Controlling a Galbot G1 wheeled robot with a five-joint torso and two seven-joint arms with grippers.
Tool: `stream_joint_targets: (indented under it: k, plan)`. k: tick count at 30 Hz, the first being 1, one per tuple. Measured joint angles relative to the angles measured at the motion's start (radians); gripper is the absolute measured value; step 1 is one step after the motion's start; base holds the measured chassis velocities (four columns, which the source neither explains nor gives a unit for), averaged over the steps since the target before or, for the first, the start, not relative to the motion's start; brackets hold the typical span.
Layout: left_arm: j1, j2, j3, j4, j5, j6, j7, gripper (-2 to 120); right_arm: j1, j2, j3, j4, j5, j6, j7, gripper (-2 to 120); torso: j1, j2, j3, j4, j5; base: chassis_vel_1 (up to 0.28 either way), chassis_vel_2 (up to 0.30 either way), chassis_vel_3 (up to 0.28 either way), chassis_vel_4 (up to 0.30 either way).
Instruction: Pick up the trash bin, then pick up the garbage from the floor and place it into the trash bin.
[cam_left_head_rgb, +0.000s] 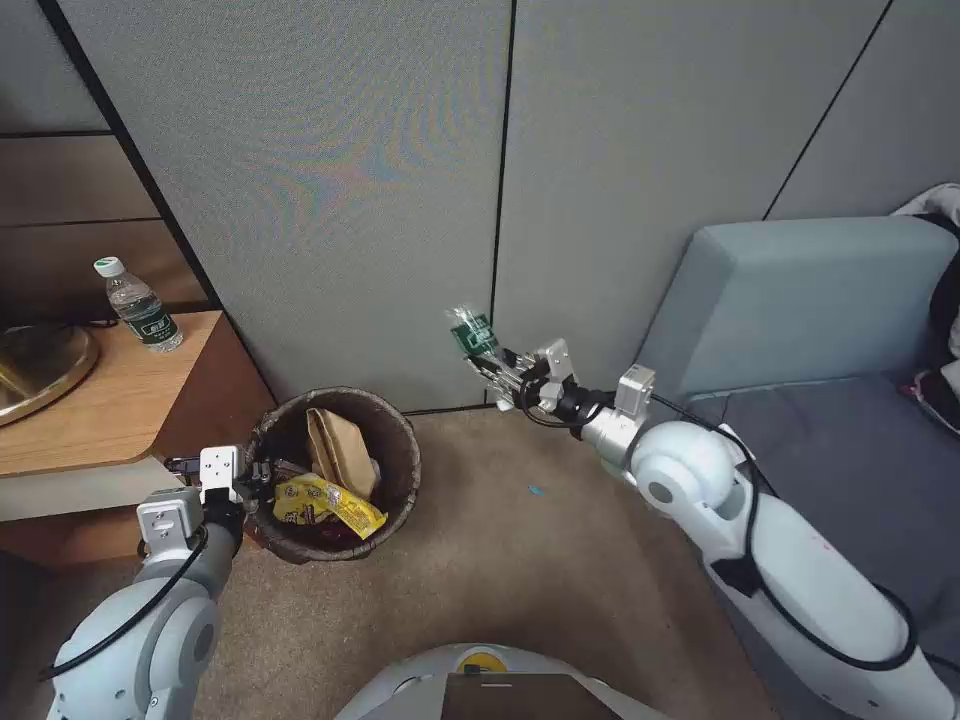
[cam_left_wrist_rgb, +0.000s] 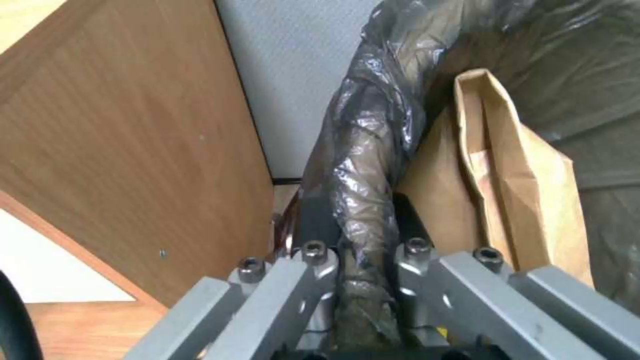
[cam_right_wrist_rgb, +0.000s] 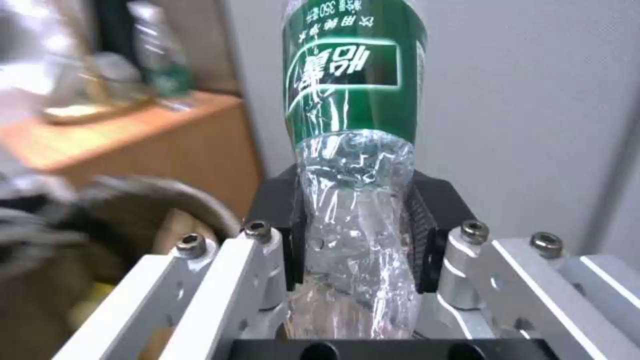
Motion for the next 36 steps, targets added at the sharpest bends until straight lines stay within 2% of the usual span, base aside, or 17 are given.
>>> stream_joint_targets:
  k: [3, 10, 13, 14, 16, 25, 36]
  plan:
    - [0.002, 0.0, 0.0, 0.001, 0.001, 0.001, -0.003, 3, 0.057, -0.015, -0.038, 0.063, 0.055, -0.025, -0.007, 28, 0.0, 0.0, 0.0, -0.0002, 0.0, 0.0, 0.0, 0.0, 0.0]
    - [0.003, 0.0, 0.0, 0.0, 0.001, 0.003, -0.006, 3, 0.141, -0.015, -0.087, 0.088, 0.09, -0.053, -0.027, 28, 0.0, 0.0, 0.0, -0.0002, 0.0, 0.0, 0.0, 0.0, 0.0]
    - [0.003, -0.002, 0.004, -0.002, 0.004, 0.003, -0.007, 3, 0.246, 0.003, -0.198, 0.086, 0.098, -0.066, -0.036, 28, 0.0, 0.0, 0.0, -0.0001, -0.0002, 0.0, 0.0, 0.0, 0.0]
    - [0.003, -0.002, 0.004, -0.002, 0.004, 0.003, -0.007, 3, 0.246, 0.003, -0.198, 0.086, 0.098, -0.066, -0.036, 28, 0.0, 0.0, 0.0, -0.0001, -0.0002, 0.0, 0.0, 0.0, 0.0]
    - [0.001, -0.004, 0.005, -0.004, 0.005, 0.004, -0.008, 3, 0.302, 0.031, -0.296, 0.069, 0.098, -0.072, -0.025, 28, 0.0, 0.0, 0.0, -0.0001, -0.0002, 0.0, 0.0, 0.0, 0.0]
    - [0.002, -0.003, 0.001, -0.011, 0.005, 0.005, -0.01, 3, 0.333, 0.073, -0.412, 0.031, 0.076, -0.082, -0.004, 28, 0.0, 0.0, 0.0, -0.0002, -0.0002, 0.0, 0.0, 0.0, 0.0]
    - [0.001, -0.005, -0.001, -0.012, 0.003, 0.005, -0.01, 3, 0.305, 0.075, -0.451, 0.007, 0.028, -0.087, 0.0, 28, 0.0, 0.0, 0.0, -0.0003, -0.0002, 0.0, 0.0, 0.0, 0.0]
